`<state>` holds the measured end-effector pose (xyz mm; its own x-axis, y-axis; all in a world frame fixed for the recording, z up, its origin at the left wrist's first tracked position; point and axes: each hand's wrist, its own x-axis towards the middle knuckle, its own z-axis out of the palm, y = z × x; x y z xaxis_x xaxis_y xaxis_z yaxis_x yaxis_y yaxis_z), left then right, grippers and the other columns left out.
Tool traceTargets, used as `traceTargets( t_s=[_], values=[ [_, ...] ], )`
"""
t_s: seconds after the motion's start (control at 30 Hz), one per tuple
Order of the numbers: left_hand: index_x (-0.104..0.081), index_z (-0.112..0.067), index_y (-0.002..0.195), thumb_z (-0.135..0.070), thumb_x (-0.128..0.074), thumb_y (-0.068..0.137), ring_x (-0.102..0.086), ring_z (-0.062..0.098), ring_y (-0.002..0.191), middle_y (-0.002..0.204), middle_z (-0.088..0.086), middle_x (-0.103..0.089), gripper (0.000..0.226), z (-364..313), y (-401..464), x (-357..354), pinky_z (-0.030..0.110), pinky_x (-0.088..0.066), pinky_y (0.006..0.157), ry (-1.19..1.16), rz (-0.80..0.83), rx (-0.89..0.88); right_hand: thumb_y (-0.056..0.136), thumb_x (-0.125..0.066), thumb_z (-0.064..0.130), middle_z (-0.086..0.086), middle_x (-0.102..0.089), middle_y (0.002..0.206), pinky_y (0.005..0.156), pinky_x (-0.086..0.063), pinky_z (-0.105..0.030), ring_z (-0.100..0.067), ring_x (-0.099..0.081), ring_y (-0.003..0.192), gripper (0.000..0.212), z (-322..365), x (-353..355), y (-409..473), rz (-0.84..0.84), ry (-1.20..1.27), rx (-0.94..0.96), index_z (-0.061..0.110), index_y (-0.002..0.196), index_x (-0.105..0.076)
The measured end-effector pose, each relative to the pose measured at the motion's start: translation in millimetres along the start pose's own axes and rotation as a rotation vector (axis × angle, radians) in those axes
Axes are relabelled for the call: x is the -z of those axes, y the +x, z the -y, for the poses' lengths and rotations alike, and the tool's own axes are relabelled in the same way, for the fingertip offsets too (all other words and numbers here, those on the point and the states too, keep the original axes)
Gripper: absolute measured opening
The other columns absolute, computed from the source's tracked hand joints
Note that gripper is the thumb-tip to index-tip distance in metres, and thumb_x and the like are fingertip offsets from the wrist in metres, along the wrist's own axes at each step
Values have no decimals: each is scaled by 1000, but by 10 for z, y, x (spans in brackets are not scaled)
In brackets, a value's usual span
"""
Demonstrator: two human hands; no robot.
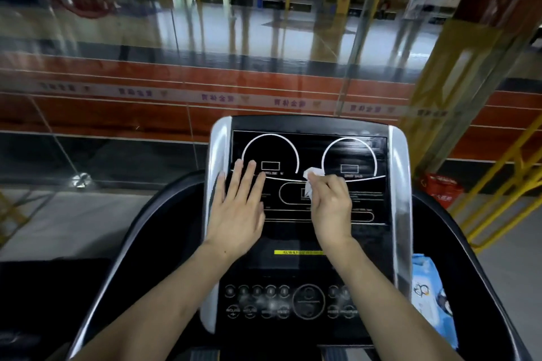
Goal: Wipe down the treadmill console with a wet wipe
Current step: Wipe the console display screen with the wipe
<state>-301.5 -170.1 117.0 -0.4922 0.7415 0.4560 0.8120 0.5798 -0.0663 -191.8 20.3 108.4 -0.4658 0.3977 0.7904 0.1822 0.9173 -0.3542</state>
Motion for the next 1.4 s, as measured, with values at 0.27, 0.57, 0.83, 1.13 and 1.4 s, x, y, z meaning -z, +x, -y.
traceTargets(
  t_s=[0.27,0.57,0.83,1.13,1.4],
  values=[
    [-5,-11,167,-33,-31,105,8,32,162,176,6,5,71,664,-420,25,57,-3,130,39,6,71,84,-72,-14,-7,-65,90,78,-55,-31,-25,-57,80,35,963,-648,126,97,100,175,0,116,-75],
    [1,-13,166,-34,-27,106,18,35,160,175,8,14,70,644,-477,82,60,4,128,43,50,66,76,-77,-16,10,-55,102,83,-50,-25,-14,-47,86,43,858,-493,-12,230,71,420,8,112,-75],
    [-15,-16,166,-34,-36,106,11,37,161,175,14,1,67,-3,-357,39,60,-3,129,-12,50,4,77,-78,-16,-1,-71,101,82,-57,-40,-24,-58,90,44,101,-49,-77,236,28,344,8,114,-76],
    [-16,-17,166,-34,-39,104,14,34,161,176,13,1,68,-1086,-36,-61,61,-6,129,-47,62,-92,82,-72,-12,-2,-68,92,77,-47,-39,-28,-53,84,43,-1049,763,-57,126,-185,155,12,118,-76],
    [-18,-18,166,-37,-30,103,10,35,161,175,13,-1,67,-1614,-53,-130,61,-7,129,-32,97,-89,85,-64,-2,2,-66,90,72,-40,-39,-27,-54,86,37,-1200,917,-244,58,-226,18,15,116,-77]
  ],
)
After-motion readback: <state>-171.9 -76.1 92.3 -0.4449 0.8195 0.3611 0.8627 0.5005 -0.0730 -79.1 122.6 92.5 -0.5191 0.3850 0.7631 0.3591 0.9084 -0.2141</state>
